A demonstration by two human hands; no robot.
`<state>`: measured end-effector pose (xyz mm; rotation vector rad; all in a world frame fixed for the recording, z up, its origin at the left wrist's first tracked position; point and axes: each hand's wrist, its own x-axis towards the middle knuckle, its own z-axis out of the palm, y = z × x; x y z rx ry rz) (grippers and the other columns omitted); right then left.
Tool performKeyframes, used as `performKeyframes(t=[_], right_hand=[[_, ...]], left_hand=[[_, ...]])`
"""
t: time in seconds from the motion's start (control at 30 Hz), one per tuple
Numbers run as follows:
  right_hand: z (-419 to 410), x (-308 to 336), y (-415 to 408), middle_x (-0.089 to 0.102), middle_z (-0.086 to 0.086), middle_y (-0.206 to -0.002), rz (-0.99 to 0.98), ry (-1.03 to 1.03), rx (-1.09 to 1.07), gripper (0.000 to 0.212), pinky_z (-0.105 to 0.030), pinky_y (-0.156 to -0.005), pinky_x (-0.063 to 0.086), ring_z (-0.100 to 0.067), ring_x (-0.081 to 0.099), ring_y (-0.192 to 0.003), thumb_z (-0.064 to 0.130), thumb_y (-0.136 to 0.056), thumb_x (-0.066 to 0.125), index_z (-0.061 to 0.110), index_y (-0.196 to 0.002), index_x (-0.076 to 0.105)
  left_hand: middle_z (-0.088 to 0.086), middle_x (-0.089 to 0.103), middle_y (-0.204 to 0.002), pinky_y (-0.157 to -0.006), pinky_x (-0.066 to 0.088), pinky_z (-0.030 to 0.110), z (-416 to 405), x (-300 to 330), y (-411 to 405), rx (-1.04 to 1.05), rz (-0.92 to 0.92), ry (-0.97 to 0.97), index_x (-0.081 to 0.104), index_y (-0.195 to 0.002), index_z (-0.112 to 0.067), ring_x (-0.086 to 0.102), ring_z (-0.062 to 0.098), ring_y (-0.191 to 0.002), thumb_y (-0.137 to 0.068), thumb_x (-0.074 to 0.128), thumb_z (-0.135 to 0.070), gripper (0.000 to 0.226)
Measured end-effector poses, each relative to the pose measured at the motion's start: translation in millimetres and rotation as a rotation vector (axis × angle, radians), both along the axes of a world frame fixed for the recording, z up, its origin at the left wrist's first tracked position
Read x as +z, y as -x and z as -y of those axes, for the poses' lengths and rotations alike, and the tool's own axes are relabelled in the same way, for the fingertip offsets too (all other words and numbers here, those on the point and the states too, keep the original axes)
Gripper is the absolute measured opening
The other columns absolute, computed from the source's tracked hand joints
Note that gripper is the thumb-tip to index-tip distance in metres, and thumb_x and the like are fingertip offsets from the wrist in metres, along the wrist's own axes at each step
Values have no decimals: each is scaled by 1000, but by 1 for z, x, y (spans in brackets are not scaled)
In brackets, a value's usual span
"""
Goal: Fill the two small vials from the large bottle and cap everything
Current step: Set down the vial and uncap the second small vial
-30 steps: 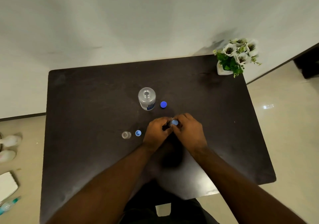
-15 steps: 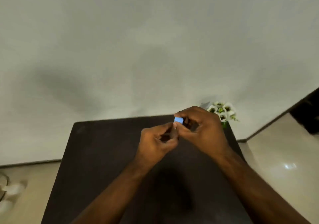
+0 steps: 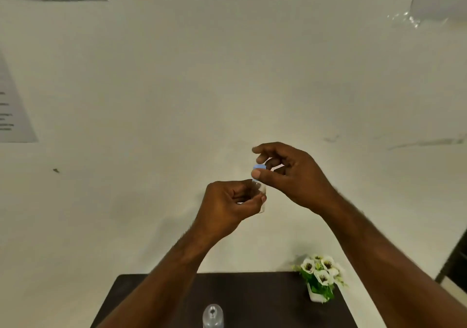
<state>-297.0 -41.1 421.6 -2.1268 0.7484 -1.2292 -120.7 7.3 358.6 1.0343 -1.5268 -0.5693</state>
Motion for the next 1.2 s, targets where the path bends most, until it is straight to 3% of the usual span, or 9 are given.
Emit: performKeyframes(t=[0.1,0.23,0.47,0.6,0.73,0.9,1.0,1.1,1.2], right_hand=[[-7,13,-4,68,9,-89,26,90,-66,39,-20,-63,54,-6,65,-75,45,-69,88,32,-96,64],[-17,27,-8,70,8,-87,29,96,5,28,-30,-70,60,-13,68,-79,32,-76,87,27,-91,64],[-35,47,-7,71,14,-118,20,31,165,27,-19,-82,56,-9,69,-107,14,-89,72,30,-109,68],[-44,57,-15,66,14,-99,23,133,-25,33,-17,-65,52,-6,66,-87,41,-75,85,33,-96,61],[-49,63,-20,69,6,-82,-8,153,-49,31,-23,-65,55,-14,66,-73,33,-73,88,29,-85,61],[-55,69,-19,77,9,-101,-13,60,73,22,-33,-84,59,-11,73,-97,8,-81,72,26,-93,69],[-58,72,-23,69,19,-114,-27,102,17,28,-27,-84,52,-3,68,-102,22,-81,77,34,-104,66],[-61,74,-29,67,15,-98,26,155,-89,34,-16,-71,51,-5,67,-85,43,-73,86,32,-94,60],[-61,77,-35,70,7,-83,47,167,-83,26,-18,-66,53,-11,67,-75,33,-75,86,28,-84,63]], left_hand=[[-5,82,-83,-82,66,42,-7,17,-2,14,10,25,83,-97,-16,80,14,-78,-88,82,-19,10],[-1,82,-84,-82,66,47,-15,33,-3,27,18,48,83,-98,-13,80,17,-78,-88,82,-20,12],[4,81,-84,-82,64,53,-30,44,-9,30,-21,67,82,-98,-9,79,25,-78,-87,82,-16,12],[1,81,-79,-79,65,51,-37,53,-12,73,19,86,83,-95,-10,80,20,-74,-87,82,-19,12],[0,81,-79,-80,65,50,-43,62,-17,56,28,100,83,-94,-12,80,19,-75,-87,82,-18,9],[3,81,-80,-81,65,52,-48,67,-19,16,-14,86,83,-94,-10,79,23,-75,-88,81,-12,7],[4,80,-78,-80,65,52,-49,70,-21,25,-3,98,83,-94,-9,79,24,-74,-89,80,-13,7],[3,81,-79,-79,65,50,-51,74,-22,51,15,115,82,-96,-7,80,21,-74,-88,81,-15,12],[5,81,-81,-80,65,50,-51,76,-26,54,11,121,82,-98,-7,80,22,-75,-88,81,-17,14]])
